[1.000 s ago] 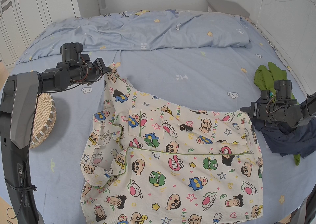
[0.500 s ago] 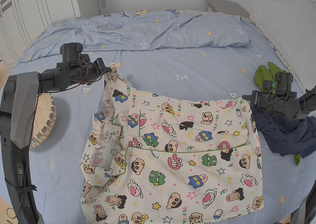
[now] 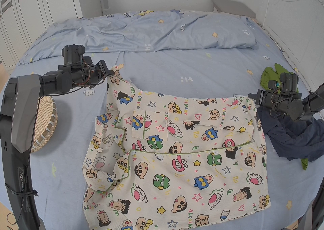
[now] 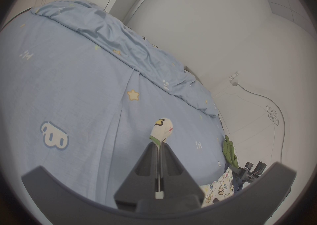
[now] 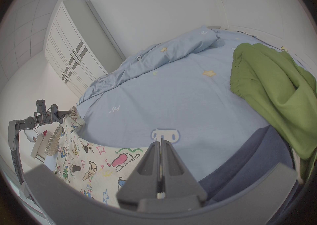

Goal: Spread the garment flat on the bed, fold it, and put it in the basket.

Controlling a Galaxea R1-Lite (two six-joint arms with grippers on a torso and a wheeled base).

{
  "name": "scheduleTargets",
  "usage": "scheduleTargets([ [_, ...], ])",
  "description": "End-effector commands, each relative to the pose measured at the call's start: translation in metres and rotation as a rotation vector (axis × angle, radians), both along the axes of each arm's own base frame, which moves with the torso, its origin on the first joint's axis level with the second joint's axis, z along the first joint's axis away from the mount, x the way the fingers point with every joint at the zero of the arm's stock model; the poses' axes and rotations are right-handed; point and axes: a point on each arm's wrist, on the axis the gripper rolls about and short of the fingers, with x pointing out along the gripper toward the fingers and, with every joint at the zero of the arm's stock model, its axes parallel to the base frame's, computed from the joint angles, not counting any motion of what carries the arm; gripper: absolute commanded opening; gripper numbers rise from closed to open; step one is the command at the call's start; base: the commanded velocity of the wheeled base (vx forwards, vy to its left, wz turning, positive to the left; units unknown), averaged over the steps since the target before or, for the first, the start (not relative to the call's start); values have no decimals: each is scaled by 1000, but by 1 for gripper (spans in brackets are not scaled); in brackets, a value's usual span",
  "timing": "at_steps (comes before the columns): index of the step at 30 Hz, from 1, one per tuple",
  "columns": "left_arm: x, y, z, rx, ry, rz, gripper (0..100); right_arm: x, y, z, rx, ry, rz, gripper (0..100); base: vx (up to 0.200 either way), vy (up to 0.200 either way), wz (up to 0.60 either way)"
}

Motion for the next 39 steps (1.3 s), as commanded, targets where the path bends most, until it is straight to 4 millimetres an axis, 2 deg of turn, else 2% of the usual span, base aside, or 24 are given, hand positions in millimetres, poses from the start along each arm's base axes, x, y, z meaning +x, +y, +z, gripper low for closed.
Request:
scheduleTargets([
  [1, 1, 0, -2, 0, 4, 1, 0, 3, -3, -5, 7, 5, -10, 0, 0, 0, 0],
  [15, 2, 0, -4, 0, 10, -1, 0, 5, -12, -10, 4, -4, -65, 0, 0, 0, 0],
  [24, 2, -2, -8, 1, 19, -4, 0, 5, -11, -11, 6, 1, -64, 0, 0, 0, 0],
  [25, 2, -2, -8, 2, 19, -4, 0, 5, -11, -11, 6, 1, -64, 100, 0, 0, 0],
  [26, 2, -2, -8, 2, 19, -4, 100, 5, -11, -11, 6, 1, -64, 100, 0, 0, 0],
  [35, 5, -3, -14, 9, 25, -6, 100, 1, -14, -7, 11, -3, -72, 100, 0, 0, 0],
  [39, 4, 0, -10, 8, 17, 0, 100, -10, -17, 8, 15, -26, -80, 100, 0, 0, 0],
])
